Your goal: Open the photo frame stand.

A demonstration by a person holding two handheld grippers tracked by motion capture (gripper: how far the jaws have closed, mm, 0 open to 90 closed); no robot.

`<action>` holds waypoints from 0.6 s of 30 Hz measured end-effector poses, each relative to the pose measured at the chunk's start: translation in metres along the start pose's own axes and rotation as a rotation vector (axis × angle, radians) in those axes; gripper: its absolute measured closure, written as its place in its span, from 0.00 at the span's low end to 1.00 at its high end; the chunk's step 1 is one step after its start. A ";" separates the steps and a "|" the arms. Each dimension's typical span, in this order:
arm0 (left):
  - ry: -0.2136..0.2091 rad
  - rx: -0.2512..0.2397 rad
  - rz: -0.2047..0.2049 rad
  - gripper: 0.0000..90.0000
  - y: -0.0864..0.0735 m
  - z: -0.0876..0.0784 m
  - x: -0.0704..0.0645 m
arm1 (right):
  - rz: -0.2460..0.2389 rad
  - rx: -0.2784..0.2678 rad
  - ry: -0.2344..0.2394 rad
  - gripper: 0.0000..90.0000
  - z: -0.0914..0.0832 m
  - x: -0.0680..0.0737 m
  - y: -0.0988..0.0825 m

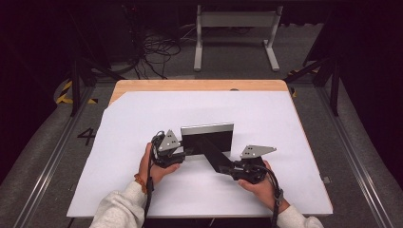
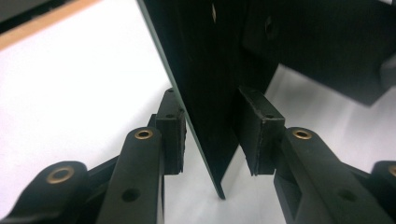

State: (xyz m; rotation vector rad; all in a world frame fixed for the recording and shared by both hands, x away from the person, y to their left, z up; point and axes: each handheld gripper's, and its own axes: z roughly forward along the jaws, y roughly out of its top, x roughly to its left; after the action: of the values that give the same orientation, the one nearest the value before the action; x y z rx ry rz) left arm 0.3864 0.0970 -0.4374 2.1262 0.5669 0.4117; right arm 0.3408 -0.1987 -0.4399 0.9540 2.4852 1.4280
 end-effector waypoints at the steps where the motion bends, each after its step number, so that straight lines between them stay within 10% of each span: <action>1: -0.005 0.008 0.004 0.69 -0.001 0.002 -0.001 | -0.008 0.005 -0.002 0.82 0.000 0.000 -0.001; 18: -0.064 0.075 -0.006 0.72 -0.013 0.017 -0.002 | -0.067 0.039 -0.025 0.81 -0.001 0.007 -0.003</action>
State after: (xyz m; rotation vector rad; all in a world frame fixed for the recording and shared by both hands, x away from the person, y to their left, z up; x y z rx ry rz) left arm 0.3890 0.0914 -0.4578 2.2011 0.5595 0.3224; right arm 0.3342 -0.1963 -0.4405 0.8806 2.5107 1.3447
